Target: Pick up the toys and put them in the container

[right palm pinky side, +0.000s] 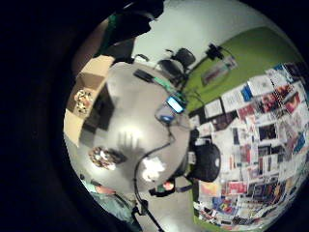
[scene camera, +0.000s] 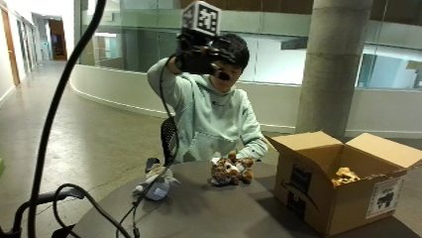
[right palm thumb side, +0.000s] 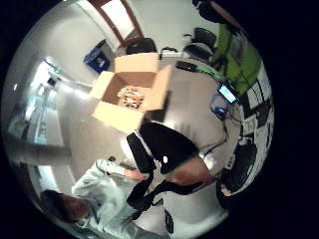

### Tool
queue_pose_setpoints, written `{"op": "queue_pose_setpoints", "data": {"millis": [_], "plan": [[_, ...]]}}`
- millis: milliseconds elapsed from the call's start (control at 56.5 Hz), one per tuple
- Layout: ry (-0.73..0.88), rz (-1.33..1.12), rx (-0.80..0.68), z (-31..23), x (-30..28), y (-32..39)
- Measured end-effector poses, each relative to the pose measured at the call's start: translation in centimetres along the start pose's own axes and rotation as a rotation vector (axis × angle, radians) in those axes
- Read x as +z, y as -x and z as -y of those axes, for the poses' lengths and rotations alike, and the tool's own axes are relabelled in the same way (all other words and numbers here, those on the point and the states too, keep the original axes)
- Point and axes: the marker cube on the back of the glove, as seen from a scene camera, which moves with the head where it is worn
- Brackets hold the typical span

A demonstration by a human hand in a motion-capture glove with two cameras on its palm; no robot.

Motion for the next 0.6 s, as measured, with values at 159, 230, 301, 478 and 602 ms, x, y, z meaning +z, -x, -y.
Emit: {"op": "queue_pose_setpoints", "data": {"millis": [159,230,301,478,602], "plan": [[0.157,-0.042,0.186,-7.9,0.3,-9.9],[0.13,-0.079,0.147,-11.0,1.9,-12.9],[0.115,-0.088,0.051,-13.3,4.0,-14.7],[0.029,-0.179,-0.274,-16.8,11.5,-13.2],[0.081,-0.133,-0.413,-20.1,15.3,-9.7]]}}
